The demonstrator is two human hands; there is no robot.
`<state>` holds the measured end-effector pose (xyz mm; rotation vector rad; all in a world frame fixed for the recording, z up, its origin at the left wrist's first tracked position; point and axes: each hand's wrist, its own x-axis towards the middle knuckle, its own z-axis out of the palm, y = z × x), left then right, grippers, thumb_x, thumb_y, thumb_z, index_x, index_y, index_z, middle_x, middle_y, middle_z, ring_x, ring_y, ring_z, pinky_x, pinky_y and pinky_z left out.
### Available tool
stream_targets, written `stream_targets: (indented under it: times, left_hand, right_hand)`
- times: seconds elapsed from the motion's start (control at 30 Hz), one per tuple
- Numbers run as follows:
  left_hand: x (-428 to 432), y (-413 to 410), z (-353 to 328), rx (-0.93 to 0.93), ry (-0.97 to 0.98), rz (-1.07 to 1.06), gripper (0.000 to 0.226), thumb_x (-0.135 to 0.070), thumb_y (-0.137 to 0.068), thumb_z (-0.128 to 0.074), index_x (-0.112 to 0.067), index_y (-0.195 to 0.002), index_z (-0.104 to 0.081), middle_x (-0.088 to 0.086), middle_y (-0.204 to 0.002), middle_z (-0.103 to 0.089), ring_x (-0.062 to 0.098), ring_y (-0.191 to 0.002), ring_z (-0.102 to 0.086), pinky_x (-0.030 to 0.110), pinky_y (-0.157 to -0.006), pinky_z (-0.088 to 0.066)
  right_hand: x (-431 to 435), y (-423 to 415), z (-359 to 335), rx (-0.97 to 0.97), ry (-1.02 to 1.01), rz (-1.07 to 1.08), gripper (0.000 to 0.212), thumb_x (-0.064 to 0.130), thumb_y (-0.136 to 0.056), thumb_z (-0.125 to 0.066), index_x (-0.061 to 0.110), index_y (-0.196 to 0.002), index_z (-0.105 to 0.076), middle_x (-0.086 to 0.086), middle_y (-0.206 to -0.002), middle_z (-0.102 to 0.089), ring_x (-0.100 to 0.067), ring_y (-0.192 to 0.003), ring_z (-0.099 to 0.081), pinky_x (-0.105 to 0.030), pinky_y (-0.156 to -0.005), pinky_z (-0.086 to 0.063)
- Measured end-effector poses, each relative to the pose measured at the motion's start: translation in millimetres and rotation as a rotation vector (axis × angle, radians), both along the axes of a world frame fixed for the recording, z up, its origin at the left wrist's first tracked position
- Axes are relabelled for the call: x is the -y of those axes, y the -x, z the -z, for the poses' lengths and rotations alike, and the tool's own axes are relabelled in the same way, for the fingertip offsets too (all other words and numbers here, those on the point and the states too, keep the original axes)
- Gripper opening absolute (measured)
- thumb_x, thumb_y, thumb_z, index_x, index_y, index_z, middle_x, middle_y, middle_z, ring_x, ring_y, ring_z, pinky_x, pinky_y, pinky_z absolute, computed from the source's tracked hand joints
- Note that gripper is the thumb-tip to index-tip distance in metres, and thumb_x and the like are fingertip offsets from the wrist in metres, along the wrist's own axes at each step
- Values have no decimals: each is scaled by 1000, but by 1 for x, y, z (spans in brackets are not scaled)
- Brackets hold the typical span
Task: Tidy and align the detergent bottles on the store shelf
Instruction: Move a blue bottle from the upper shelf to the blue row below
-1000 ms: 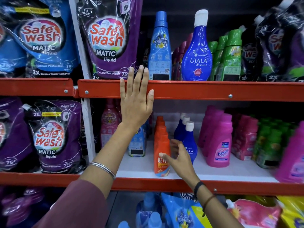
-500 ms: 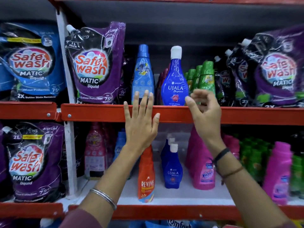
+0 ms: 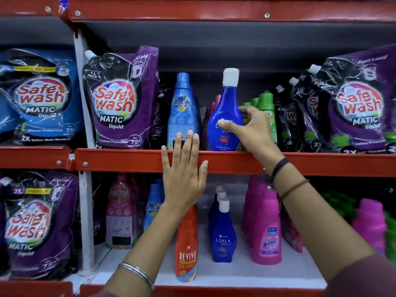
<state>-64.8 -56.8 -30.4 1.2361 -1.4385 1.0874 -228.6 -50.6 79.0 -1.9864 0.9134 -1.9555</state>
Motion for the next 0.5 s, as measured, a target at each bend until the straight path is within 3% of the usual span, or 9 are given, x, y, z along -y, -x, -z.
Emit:
stream_targets:
  times: [0.13, 0.3, 0.43, 0.5]
  left_hand:
    - [0, 1, 0, 4, 2, -5, 60, -41, -100, -28, -11, -152, -22, 5, -160, -23, 24, -149, -12, 49, -120, 3]
    - [-1, 0, 1, 8, 7, -18, 60, -41, -100, -27, -11, -151, -23, 6, -159, -24, 25, -148, -13, 50, -120, 2]
    - [0, 1, 2, 11, 10, -22, 59, -40, -100, -27, -11, -151, -23, 6, -159, -23, 25, -148, -14, 51, -119, -1]
    - [1, 1, 2, 13, 12, -23, 59, -40, -100, -27, -11, -151, -23, 6, -159, -24, 26, -148, -14, 52, -119, -1]
  right_hand:
    - [-18, 10, -3, 136, 108, 21, 52, 34, -67, -81, 15, -110, -61, 9, -97, -66, -3, -88, -64, -25, -79, -55]
    - [-33, 30, 6, 177, 50, -97, 58, 42, -61, -81, 13, -108, -65, -5, -107, -71, -18, -100, -68, -32, -78, -57]
    - [-46, 39, 40, 143, 2, -214, 42, 22, -69, -81, 12, -107, -65, -3, -101, -72, -12, -88, -68, -22, -70, -54]
    - [-50, 42, 63, 124, -41, -261, 43, 22, -67, -82, 15, -106, -64, 1, -100, -72, -9, -87, -68, -21, -73, -54]
